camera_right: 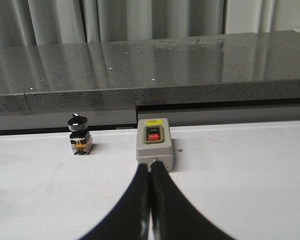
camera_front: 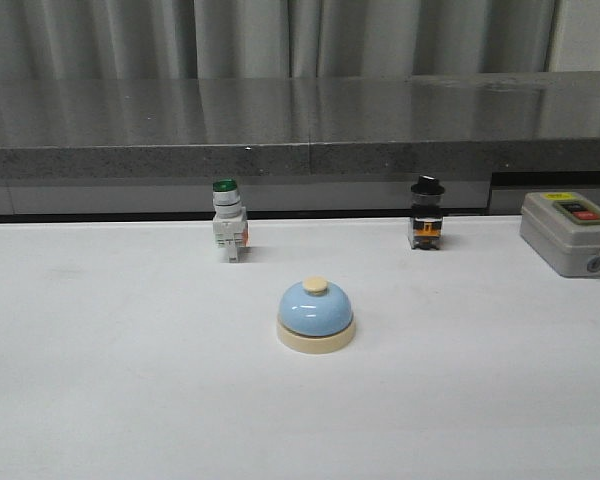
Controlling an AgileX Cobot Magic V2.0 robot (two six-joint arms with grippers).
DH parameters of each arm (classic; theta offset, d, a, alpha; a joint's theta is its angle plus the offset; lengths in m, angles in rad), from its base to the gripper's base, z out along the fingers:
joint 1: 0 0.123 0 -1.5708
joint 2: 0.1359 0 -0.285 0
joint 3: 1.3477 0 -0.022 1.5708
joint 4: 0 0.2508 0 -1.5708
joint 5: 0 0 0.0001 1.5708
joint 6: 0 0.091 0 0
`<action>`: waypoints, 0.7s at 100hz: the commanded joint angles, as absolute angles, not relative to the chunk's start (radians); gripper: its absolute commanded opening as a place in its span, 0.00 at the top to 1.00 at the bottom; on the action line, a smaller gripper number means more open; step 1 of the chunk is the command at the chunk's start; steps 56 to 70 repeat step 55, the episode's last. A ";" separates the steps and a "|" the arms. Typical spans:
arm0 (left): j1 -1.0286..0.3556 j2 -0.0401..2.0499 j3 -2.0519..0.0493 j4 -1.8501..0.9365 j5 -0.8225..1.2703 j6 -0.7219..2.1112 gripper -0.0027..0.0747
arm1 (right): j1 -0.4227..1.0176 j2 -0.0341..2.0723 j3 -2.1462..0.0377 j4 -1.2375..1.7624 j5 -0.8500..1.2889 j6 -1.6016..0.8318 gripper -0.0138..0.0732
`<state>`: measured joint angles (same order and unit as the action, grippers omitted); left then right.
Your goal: Place and press bell with both arms
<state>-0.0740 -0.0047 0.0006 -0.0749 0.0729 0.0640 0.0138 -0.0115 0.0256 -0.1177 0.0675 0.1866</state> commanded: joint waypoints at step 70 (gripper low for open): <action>-0.074 -0.034 0.044 -0.084 -0.012 0.057 0.99 | 0.008 -0.026 0.011 -0.115 -0.011 0.187 0.91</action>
